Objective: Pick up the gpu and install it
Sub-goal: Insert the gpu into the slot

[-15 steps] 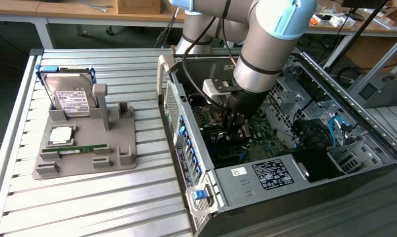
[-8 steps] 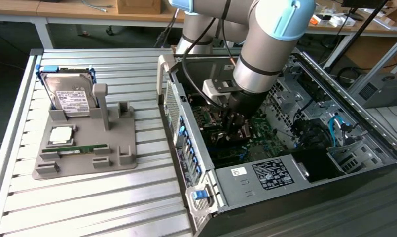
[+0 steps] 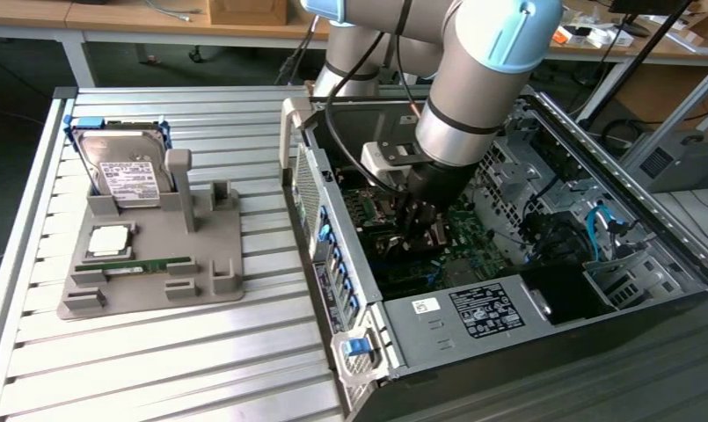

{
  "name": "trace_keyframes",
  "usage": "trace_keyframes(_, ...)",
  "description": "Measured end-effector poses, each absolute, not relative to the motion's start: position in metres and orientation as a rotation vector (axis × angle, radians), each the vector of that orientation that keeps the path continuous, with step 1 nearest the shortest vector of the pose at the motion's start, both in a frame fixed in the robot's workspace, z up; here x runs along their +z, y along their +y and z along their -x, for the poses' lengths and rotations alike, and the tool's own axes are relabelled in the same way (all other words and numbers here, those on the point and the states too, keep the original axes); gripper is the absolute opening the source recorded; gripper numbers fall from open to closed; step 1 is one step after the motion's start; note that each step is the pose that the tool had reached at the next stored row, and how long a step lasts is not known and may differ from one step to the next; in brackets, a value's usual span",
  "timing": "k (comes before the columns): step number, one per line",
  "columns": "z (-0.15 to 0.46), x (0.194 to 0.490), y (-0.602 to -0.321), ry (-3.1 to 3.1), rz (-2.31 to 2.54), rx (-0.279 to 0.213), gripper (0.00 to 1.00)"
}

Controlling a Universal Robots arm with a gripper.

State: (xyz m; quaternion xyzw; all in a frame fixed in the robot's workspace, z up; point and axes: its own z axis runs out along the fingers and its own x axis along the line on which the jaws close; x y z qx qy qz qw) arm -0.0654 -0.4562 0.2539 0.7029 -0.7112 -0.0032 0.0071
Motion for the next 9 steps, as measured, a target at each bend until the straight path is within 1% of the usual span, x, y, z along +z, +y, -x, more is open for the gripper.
trace_keyframes(3, 0.0654, 0.2535, -0.456, -2.225, -2.199, -0.011, 0.27)
trace_keyframes(4, 0.0654, 0.2536, -0.4561, -2.225, -2.199, -0.01, 0.28)
trace_keyframes(5, 0.0654, 0.2536, -0.4561, -2.225, -2.199, -0.01, 0.34)
trace_keyframes(6, 0.0654, 0.2538, -0.4561, -2.225, -2.199, -0.01, 0.34)
trace_keyframes(8, 0.0655, 0.2539, -0.4562, -2.224, -2.199, -0.01, 0.46)
trace_keyframes(9, 0.0655, 0.2539, -0.4562, -2.224, -2.199, -0.01, 0.46)
